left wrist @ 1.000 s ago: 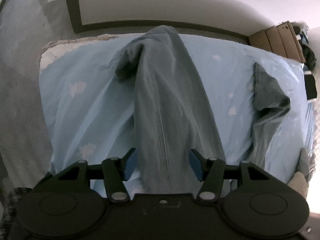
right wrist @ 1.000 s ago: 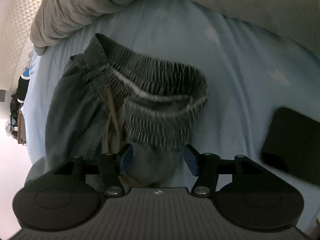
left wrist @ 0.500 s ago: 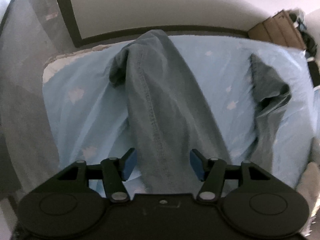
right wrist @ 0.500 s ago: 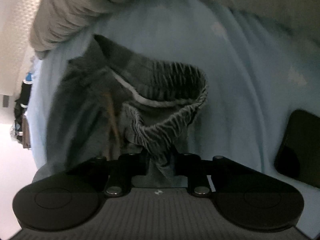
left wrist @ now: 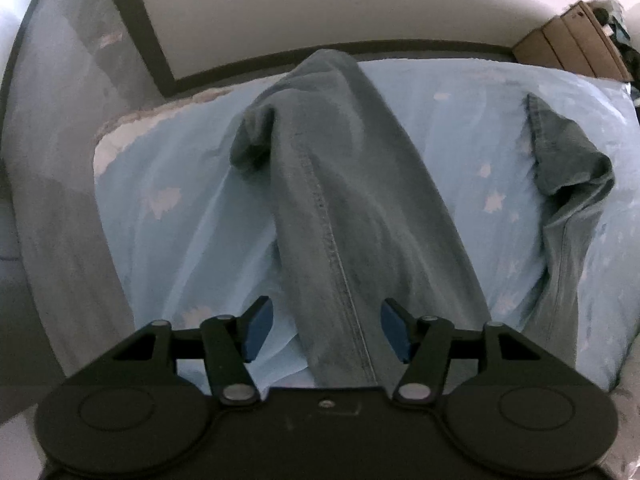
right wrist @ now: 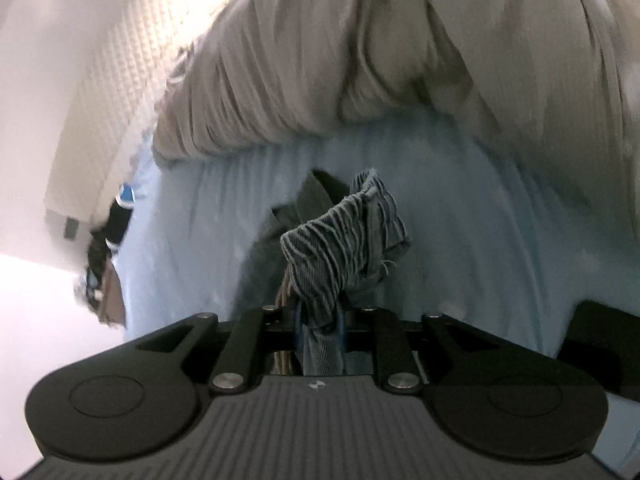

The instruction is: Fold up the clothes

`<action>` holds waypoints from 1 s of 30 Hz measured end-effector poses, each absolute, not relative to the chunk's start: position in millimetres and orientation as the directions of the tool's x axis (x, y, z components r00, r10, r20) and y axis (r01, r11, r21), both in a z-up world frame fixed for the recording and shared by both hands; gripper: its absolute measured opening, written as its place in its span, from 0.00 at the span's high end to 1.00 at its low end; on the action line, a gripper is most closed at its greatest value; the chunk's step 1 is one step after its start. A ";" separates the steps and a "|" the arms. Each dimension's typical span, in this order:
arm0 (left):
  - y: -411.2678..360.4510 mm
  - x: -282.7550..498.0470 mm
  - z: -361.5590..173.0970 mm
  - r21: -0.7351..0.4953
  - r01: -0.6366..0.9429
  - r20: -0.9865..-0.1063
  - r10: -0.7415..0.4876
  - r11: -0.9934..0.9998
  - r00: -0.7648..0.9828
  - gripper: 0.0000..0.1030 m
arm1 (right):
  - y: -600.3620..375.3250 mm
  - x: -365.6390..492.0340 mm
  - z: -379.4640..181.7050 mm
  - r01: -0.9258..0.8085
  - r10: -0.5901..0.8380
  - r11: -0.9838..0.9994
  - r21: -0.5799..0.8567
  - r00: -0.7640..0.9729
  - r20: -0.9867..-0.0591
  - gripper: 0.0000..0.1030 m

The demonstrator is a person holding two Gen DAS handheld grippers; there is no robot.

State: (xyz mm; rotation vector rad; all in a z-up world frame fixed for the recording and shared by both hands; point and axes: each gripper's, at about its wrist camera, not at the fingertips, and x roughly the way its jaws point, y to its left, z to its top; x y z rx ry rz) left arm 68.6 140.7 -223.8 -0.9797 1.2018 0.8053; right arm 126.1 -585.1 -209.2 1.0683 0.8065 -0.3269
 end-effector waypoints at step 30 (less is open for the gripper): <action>243.7 33.0 -373.3 -0.289 -0.956 -0.934 -0.203 -0.055 0.294 0.85 | -529.0 115.0 -111.7 0.668 0.014 0.496 0.554 0.632 -0.775 0.84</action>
